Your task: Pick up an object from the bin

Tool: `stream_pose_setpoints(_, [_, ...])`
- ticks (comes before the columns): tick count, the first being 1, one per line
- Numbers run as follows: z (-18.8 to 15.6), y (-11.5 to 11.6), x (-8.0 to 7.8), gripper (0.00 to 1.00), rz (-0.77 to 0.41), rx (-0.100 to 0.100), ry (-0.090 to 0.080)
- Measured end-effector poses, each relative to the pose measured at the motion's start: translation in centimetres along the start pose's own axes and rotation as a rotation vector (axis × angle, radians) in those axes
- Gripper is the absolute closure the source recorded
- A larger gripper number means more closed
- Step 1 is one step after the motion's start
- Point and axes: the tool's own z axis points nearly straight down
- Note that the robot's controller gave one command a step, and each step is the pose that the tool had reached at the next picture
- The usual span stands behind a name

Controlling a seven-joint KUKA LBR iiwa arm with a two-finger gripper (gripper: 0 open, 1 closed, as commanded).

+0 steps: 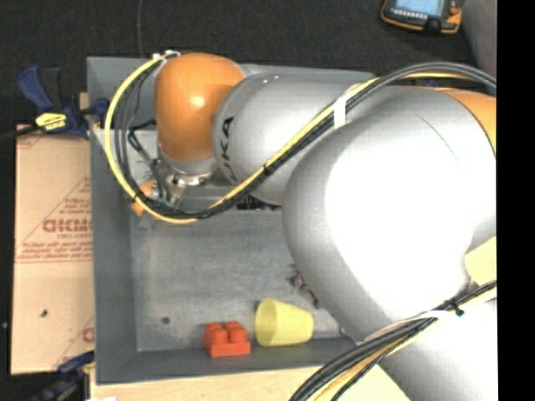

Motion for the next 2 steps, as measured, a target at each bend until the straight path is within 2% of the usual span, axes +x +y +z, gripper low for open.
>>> stream_pose_setpoints(2, [-3.6,0.1,-0.1,1.0,-0.001,-0.002,-0.002])
